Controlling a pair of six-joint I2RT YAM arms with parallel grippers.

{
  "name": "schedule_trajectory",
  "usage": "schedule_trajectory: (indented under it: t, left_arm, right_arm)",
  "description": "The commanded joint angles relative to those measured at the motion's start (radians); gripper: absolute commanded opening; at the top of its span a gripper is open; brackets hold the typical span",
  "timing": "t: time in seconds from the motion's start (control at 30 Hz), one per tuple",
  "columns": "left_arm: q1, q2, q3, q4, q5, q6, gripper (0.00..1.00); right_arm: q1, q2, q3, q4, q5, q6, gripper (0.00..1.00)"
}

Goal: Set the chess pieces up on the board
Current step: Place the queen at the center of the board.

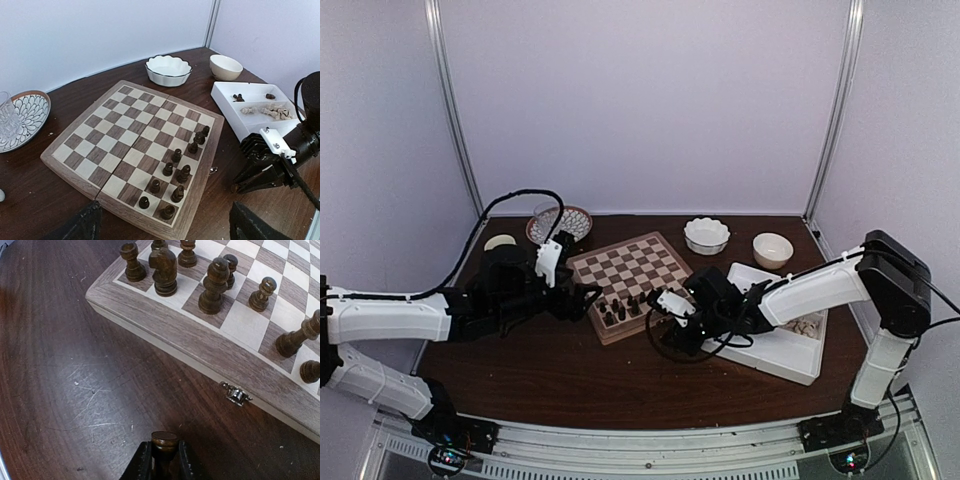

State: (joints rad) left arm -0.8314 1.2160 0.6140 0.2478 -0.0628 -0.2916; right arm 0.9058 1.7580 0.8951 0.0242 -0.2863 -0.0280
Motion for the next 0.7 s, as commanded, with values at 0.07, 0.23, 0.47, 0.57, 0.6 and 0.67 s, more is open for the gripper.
schedule_trajectory:
  t: [0.07,0.23,0.47,0.57,0.6,0.67]
  left_arm:
    - [-0.002,-0.01,0.01,-0.013,-0.061,-0.015,0.89]
    - [-0.002,0.017,0.027,-0.024,-0.045,-0.016,0.89]
    - [-0.002,0.012,0.026,-0.024,-0.015,0.005,0.89]
    - [-0.001,0.009,0.026,-0.023,-0.004,0.012,0.89]
    - [-0.002,0.011,0.025,-0.022,-0.002,0.014,0.89]
    - [-0.002,0.013,0.027,-0.022,0.001,0.014,0.89]
  right_arm:
    - [0.019,0.047,0.06,-0.017,0.074,-0.022,0.23]
    - [0.028,0.052,0.067,-0.009,0.068,-0.025,0.3]
    - [0.028,-0.067,-0.013,0.038,0.072,0.022,0.47]
    - [0.028,-0.131,-0.056,0.027,0.092,0.051,0.48]
    - [0.028,-0.143,-0.069,0.016,0.105,0.069,0.48]
    - [0.028,-0.162,-0.088,-0.002,0.128,0.098,0.48]
